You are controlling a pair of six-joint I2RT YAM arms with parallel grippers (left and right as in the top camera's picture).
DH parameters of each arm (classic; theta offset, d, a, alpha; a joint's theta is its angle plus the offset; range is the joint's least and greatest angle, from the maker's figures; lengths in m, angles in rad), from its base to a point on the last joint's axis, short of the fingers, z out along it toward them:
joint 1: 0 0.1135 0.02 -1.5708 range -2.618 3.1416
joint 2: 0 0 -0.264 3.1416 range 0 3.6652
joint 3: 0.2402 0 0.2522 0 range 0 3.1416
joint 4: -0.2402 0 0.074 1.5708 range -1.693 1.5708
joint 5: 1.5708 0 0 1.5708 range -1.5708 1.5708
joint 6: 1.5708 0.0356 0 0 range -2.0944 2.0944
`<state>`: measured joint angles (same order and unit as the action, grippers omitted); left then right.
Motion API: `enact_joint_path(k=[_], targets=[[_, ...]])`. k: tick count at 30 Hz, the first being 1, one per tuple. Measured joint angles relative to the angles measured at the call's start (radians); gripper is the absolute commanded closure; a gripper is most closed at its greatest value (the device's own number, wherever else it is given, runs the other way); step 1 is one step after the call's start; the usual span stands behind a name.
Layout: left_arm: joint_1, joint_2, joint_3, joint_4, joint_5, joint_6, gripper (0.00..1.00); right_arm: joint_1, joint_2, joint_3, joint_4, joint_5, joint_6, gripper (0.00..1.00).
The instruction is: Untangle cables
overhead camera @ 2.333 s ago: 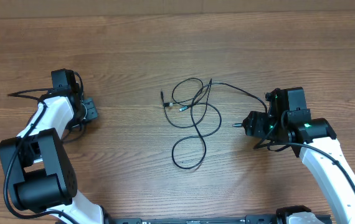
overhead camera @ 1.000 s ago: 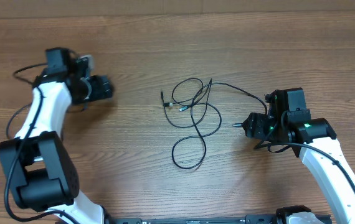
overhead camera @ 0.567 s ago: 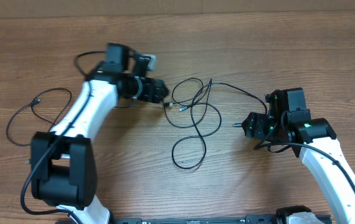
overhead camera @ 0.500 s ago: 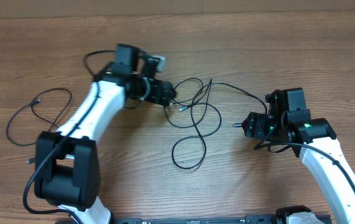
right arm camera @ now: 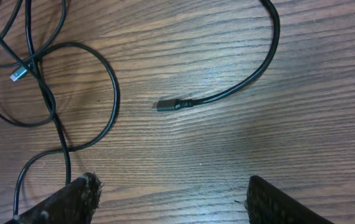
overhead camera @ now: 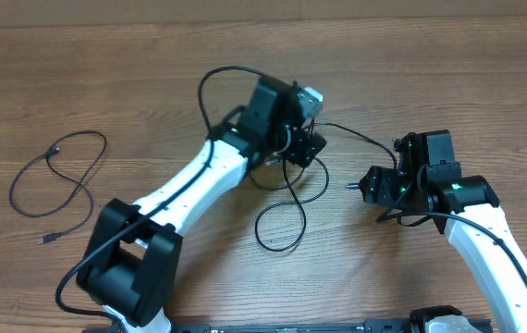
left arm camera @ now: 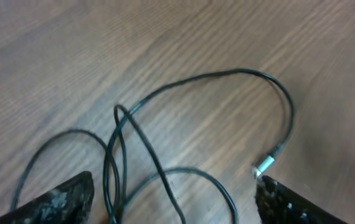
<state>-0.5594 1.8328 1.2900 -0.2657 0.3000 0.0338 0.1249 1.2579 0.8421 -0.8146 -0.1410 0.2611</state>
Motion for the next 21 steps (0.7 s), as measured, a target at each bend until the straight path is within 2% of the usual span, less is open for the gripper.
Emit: enact_joint_path(k=[6, 7, 8, 11, 12, 17, 21], targets=[[-0.056, 0.058, 0.0, 0.027, -0.136, 0.001, 0.37, 0.0, 0.0, 0.0, 0.0, -0.001, 0.0, 0.26], [-0.059, 0.071, 0.0, 0.027, -0.146, -0.002, 0.5, 0.0, 0.0, 0.0, 0.0, 0.0, 0.001, 0.26], [-0.06, 0.094, 0.0, 0.026, -0.163, -0.006, 0.56, 0.0, 0.0, 0.0, 0.0, 0.0, 0.0, 0.26], [-0.06, 0.121, 0.0, 0.027, -0.175, -0.011, 0.91, 0.0, 0.0, 0.0, 0.0, 0.0, 0.0, 0.26], [-0.06, 0.126, 0.0, 0.027, -0.178, -0.013, 0.96, 0.0, 0.0, 0.0, 0.0, 0.0, 0.0, 0.26], [-0.06, 0.127, 0.015, 0.007, -0.179, -0.016, 0.96, 0.0, 0.0, 0.0, 0.0, 0.0, 0.0, 0.26], [-0.055, 0.122, 0.085, -0.111, -0.182, -0.016, 0.96, 0.0, 0.0, 0.0, -0.002, 0.0, 0.0, 0.26]])
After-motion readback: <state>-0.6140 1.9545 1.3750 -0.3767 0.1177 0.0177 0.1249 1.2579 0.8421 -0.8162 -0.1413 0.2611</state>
